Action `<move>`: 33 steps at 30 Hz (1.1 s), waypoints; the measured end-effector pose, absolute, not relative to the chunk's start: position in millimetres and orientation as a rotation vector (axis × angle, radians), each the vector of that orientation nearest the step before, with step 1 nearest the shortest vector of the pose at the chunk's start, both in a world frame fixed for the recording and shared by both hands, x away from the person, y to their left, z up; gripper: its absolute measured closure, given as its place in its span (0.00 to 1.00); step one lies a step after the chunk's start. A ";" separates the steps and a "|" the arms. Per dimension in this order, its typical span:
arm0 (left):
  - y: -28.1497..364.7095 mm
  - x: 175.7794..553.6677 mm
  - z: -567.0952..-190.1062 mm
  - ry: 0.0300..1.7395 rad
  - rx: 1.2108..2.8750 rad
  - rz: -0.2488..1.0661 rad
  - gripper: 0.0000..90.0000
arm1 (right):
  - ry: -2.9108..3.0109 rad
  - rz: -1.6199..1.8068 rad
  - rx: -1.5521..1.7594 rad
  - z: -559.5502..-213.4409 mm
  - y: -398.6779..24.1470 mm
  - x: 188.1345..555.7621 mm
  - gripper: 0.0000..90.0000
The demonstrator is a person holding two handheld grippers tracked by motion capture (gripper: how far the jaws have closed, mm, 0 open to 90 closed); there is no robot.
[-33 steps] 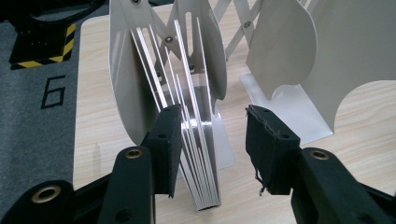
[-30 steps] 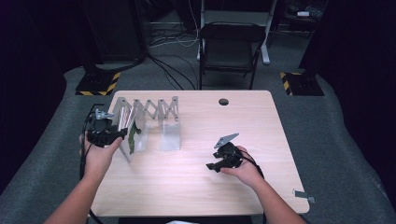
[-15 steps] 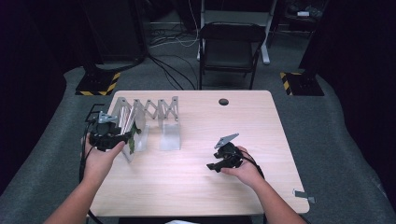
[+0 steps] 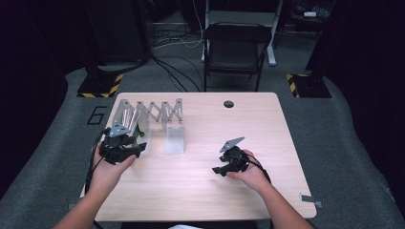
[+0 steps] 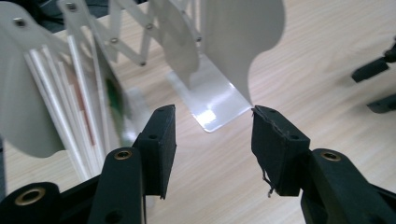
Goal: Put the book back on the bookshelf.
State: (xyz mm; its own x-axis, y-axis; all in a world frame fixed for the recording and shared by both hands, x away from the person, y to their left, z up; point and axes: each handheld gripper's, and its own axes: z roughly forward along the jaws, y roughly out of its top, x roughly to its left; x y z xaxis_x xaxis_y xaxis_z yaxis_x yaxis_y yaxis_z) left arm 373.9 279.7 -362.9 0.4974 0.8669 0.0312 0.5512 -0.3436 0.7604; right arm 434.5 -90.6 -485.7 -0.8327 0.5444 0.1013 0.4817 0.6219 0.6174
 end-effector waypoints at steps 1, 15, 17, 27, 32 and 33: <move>277.4 372.5 -364.9 1.143 2.044 0.564 0.55 | 2.745 1.001 0.863 -485.7 -90.7 435.0 0.44; 257.2 352.7 -390.6 0.989 2.138 0.504 0.54 | 2.744 0.992 0.852 -487.4 -90.1 435.2 0.44; 256.2 351.9 -396.7 0.971 2.147 0.492 0.54 | 2.745 0.992 0.851 -487.7 -90.1 435.1 0.44; 245.6 343.4 -429.6 0.922 2.170 0.427 0.54 | 2.745 0.988 0.875 -490.6 -89.5 435.6 0.44; 241.8 340.8 -445.9 0.903 2.173 0.408 0.54 | 2.743 0.972 0.854 -491.5 -86.8 434.3 0.44; 241.7 340.7 -448.4 0.903 2.166 0.406 0.53 | 2.749 0.965 0.822 -491.7 -87.6 434.9 0.44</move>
State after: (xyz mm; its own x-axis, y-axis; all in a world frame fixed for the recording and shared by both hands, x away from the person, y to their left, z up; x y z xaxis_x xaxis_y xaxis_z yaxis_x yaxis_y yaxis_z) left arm 340.7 241.7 -448.4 0.7021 0.7120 0.0061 0.4770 -0.4767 0.7384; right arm 434.9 -87.6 -491.7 -0.8466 0.5278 0.0688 0.4550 0.6507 0.6079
